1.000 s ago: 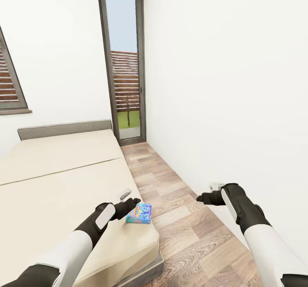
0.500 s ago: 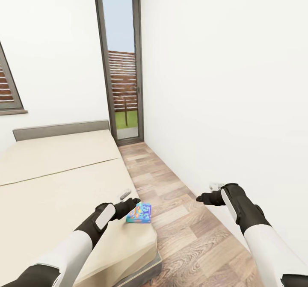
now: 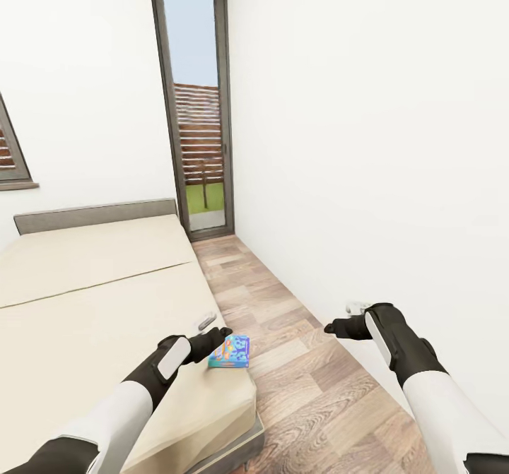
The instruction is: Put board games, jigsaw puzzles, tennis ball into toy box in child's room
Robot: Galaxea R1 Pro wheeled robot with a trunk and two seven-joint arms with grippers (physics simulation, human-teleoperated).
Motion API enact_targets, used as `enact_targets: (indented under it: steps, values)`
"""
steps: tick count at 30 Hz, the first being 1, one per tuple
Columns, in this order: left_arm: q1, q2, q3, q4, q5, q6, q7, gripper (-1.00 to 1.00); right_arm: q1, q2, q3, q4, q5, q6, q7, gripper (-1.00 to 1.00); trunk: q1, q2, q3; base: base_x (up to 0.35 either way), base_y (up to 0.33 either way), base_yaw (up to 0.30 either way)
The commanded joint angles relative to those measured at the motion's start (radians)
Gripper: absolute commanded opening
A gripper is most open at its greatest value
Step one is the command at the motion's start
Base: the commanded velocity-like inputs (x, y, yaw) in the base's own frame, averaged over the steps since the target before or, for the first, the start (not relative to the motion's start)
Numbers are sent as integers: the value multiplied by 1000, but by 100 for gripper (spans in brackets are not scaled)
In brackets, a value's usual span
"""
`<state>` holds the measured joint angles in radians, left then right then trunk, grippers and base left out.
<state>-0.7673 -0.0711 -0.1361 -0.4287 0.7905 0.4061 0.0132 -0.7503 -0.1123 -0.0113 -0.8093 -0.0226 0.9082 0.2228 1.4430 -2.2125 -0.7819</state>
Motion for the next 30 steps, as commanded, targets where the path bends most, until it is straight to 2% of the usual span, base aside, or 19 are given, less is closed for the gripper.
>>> enact_targets:
  steps: [1, 21, 30]
  values:
    - [0, 0, -3, -1, 4, 2, 1, 100, 0, 1, -1, -1, -2, 5, 1, 100, 0, 0, -1, 0, 0, -15]
    - [5, 2, -3, -1, 3, 1, 1, 100, 0, 6, 2, -1, -2, 5, 1, 100, 0, 0, -1, 0, 0, -4]
    - [26, 14, 3, -3, 6, -17, -18, 100, 0, 9, 1, 20, -1, 1, 6, 100, 0, 0, -1, 0, 0, 0]
